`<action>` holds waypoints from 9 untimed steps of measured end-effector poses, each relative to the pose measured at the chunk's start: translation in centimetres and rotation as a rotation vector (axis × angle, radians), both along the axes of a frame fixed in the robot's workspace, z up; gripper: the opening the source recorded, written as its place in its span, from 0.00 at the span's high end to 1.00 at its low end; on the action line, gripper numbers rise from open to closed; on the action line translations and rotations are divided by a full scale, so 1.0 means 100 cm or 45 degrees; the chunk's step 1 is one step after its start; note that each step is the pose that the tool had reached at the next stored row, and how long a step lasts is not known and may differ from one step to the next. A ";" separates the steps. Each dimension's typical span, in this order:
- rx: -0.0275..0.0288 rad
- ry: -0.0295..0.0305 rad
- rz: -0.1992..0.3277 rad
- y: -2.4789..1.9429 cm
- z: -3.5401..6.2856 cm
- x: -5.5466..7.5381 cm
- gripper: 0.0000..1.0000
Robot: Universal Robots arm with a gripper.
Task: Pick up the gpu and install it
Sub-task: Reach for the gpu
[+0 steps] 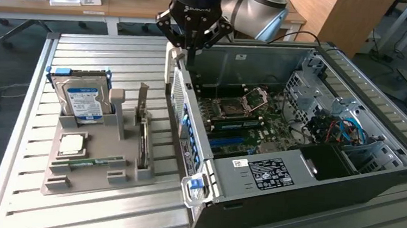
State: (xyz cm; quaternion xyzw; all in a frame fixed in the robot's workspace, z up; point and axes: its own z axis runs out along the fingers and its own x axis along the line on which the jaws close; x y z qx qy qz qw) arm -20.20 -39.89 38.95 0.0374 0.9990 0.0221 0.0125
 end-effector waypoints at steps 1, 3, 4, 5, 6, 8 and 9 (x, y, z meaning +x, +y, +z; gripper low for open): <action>0.0000 -0.0001 0.000 0.0000 -0.0001 -0.001 0.89; 0.0000 0.0000 0.000 0.0000 -0.0002 -0.003 0.89; 0.0001 -0.0002 0.000 0.0000 -0.0003 -0.004 0.89; 0.0000 -0.0001 0.000 0.0000 -0.0003 -0.005 0.89; 0.0000 -0.0001 0.000 0.0000 -0.0003 -0.006 0.89; -0.0001 0.0000 0.000 0.0000 -0.0004 -0.008 0.89; 0.0000 -0.0001 0.000 0.0000 -0.0005 -0.010 0.89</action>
